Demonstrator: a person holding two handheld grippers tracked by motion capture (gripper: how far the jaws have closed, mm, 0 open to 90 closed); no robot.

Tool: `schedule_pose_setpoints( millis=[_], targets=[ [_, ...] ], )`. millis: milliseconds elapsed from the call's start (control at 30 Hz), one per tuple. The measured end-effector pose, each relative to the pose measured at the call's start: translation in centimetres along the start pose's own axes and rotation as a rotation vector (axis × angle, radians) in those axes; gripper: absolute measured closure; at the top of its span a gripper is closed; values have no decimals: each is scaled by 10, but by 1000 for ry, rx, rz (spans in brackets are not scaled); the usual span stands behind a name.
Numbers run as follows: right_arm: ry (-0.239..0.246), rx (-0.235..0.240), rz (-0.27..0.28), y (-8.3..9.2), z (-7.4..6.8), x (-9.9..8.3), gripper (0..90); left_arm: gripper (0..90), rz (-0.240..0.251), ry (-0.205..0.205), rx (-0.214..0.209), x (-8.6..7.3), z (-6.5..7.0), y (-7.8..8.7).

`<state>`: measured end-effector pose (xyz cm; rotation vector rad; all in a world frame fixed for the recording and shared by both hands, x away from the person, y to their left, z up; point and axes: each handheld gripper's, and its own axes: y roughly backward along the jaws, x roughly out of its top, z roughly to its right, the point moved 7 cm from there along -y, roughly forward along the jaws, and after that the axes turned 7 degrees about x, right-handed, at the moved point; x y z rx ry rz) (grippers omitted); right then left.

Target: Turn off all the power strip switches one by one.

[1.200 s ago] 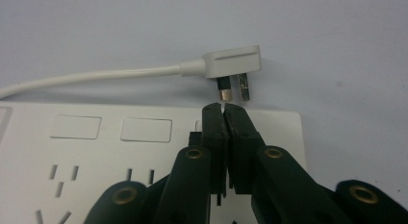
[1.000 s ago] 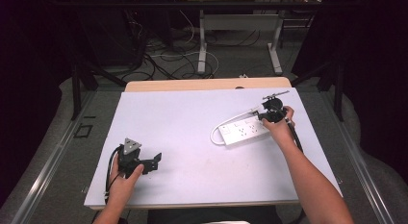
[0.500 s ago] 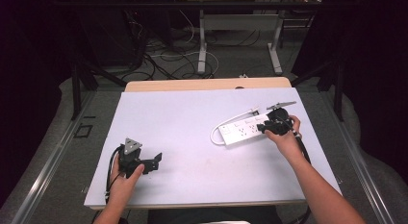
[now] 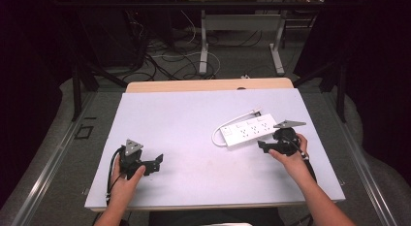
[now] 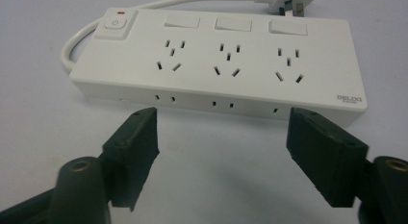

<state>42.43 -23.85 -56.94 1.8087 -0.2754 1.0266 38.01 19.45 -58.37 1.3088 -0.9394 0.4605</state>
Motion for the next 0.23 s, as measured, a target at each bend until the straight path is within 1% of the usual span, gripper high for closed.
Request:
schedule_pose_setpoints(
  millis=[67, 100, 133, 167, 200, 233],
  targets=[
    [6, -8, 16, 2, -2, -4, 189, 27, 0, -1, -1, 0, 0, 0],
    [1, -8, 21, 3, -3, -7, 167, 28, -1, -11, 1, 0, 0, 0],
    [2, -9, 29, 4, -4, -9, 156, 28, 0, -11, 3, 0, -1, 0],
    [0, -8, 33, 5, -5, -11, 155, 27, 1, 0, -1, 0, 0, 0],
    [-1, -5, 41, 7, -6, -12, 151, 28, 1, -1, -1, 0, 0, 0],
    [-11, -3, 47, 8, -7, -14, 150, 28, 0, 0, 0, 0, 0, 0]
  ],
)
